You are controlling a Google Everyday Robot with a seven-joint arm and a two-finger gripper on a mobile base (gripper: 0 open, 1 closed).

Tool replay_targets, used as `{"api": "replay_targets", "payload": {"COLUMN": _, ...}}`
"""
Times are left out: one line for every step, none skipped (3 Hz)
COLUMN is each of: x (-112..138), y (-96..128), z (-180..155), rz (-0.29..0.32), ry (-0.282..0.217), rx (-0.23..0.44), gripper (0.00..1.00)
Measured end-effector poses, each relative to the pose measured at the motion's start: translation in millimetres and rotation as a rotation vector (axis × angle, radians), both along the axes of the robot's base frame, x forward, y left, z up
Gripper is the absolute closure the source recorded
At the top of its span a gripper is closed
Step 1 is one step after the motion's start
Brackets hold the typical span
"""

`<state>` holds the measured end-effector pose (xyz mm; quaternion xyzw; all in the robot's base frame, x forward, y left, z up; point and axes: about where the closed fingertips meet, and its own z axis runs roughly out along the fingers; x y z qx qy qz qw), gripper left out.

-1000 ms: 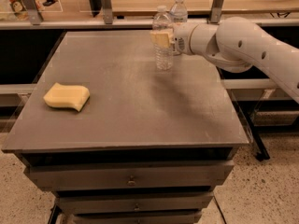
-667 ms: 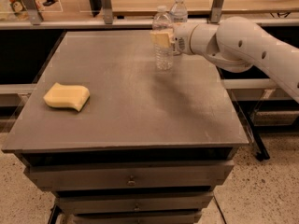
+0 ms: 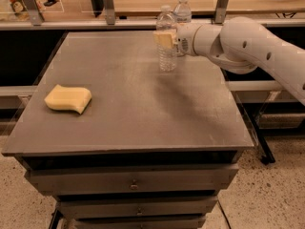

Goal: Move water bottle near blue plastic bottle

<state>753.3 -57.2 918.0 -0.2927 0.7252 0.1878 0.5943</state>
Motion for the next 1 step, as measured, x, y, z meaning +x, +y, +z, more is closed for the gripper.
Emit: {"api": "replay_targets", "payload": {"x": 0.0, "y": 0.0, "z": 0.0, "rz": 0.0, "ry": 0.0, "rx": 0.0, "gripper": 0.15}}
